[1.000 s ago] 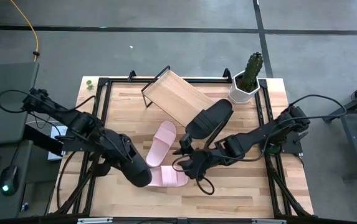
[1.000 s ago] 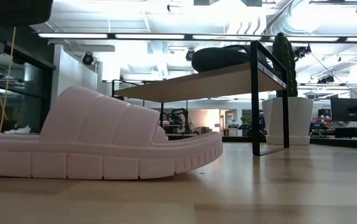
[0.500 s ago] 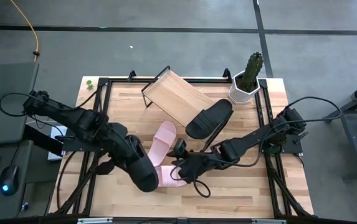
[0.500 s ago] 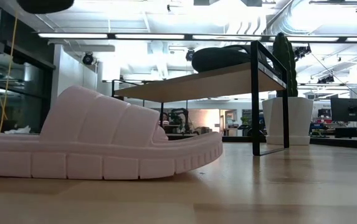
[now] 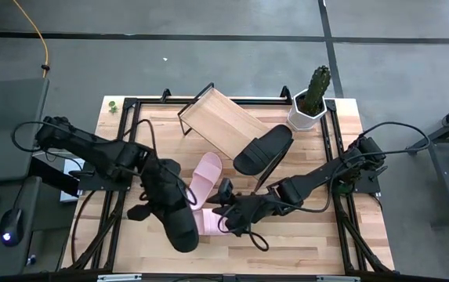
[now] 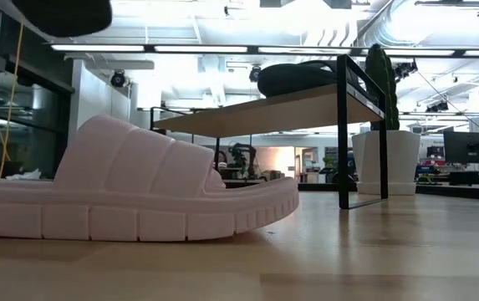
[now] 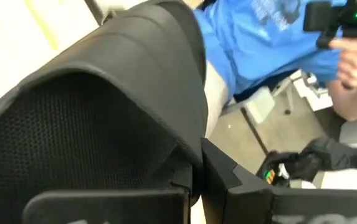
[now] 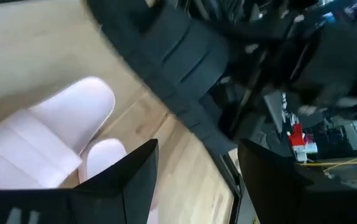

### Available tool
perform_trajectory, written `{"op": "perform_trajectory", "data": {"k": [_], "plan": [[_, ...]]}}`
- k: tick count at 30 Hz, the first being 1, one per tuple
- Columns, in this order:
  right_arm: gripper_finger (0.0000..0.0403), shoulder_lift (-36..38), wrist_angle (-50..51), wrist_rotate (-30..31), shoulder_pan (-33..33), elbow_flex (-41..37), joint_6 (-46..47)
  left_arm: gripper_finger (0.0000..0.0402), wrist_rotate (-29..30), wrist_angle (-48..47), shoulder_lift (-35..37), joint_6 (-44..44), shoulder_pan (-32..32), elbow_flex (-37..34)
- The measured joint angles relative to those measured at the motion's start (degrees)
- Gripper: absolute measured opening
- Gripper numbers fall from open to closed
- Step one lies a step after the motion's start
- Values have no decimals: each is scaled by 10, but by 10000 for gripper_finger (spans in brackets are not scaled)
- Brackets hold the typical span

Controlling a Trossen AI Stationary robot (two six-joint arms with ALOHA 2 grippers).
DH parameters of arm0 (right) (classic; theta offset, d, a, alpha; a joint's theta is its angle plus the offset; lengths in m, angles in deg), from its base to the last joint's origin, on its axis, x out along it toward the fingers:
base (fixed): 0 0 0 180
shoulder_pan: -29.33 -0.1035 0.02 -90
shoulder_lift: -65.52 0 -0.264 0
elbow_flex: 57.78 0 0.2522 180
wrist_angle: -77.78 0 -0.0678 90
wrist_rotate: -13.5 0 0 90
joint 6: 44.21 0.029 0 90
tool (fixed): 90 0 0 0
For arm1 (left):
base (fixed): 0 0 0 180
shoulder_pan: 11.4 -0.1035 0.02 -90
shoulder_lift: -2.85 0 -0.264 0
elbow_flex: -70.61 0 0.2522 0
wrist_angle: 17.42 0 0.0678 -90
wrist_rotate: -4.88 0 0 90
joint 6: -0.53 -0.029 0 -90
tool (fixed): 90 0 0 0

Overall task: Pick and place slides into the shelf
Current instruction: Put the black slipper on the shelf

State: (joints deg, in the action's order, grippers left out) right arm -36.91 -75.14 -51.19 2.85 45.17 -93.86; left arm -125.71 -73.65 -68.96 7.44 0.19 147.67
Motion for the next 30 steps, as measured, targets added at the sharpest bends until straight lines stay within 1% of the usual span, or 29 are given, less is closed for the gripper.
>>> {"op": "perform_trajectory", "data": {"k": [3, 5, 8, 15, 20, 22, 24, 30], "plan": [[211, 0, -6, -35, 0, 0, -2, 0, -1, 9, 0, -5, 0, 1], [211, 0, -8, -43, 0, 0, -8, 0, -1, 4, 3, -6, 0, 0], [211, 0, -7, -33, 0, 0, -10, 0, -1, 27, 5, -6, 0, 1], [211, -6, -18, -13, -3, 0, -39, 0, -3, 28, 4, -6, 0, 12], [211, -25, -51, -11, -10, 0, -71, 0, -4, 31, 4, -7, 0, 31], [211, -34, -69, -1, -11, 0, -82, 0, -4, 31, 4, -7, 0, 35], [211, -42, -86, 8, -12, 0, -85, 0, -4, 38, 2, -7, 0, 36], [211, -45, -104, 11, -12, 0, -96, 0, -7, 35, -6, -7, 0, 36]]}}
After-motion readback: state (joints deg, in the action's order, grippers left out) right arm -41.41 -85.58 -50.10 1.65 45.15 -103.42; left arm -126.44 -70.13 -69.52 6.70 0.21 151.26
